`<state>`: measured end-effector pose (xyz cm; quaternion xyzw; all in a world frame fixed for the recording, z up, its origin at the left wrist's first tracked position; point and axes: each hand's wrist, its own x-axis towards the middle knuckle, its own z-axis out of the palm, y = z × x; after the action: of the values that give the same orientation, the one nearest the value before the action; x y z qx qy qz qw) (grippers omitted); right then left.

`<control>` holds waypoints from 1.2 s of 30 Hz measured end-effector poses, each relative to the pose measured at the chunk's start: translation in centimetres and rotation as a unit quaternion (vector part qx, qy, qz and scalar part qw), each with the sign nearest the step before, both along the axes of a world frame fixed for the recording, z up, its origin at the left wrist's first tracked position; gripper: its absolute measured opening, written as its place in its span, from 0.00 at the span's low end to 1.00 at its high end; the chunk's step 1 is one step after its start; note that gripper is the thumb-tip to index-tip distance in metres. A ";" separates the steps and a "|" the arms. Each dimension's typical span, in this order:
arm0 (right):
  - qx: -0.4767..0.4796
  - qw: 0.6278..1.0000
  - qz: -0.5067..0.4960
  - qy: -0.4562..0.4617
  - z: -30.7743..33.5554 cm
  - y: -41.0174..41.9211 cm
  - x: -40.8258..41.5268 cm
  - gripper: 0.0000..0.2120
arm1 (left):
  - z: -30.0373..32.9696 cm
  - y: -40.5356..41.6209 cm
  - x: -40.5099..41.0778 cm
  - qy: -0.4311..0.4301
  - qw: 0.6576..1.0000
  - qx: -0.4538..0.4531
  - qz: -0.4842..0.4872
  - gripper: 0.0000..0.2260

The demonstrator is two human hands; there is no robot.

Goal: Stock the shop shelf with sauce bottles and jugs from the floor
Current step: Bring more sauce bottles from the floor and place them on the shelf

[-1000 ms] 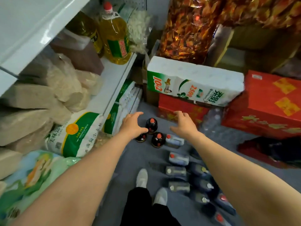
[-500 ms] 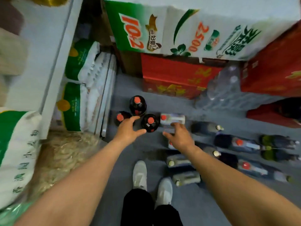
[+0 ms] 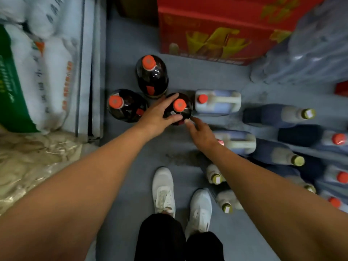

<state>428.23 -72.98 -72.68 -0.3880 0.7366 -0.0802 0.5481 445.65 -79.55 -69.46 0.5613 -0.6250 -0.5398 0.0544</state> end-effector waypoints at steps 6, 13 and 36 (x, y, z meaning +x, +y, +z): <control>0.003 0.994 -0.002 -0.109 -0.7 -1.1 1.0 0.22 | -1.2 -0.6 -0.1 0.019 1.000 -0.019 0.004 0.27; -0.042 0.990 -0.048 -0.128 0.2 -1.7 2.4 0.29 | -0.1 -0.6 1.9 0.036 0.998 0.029 0.038 0.23; 0.080 0.976 0.131 -0.156 29.9 -3.0 4.3 0.40 | 23.8 9.3 8.2 0.156 0.947 0.163 0.229 0.47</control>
<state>432.50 -76.03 -42.74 -0.4189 0.5890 -0.0079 0.6911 453.84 -70.24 -45.66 0.5989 -0.3672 -0.6882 0.1813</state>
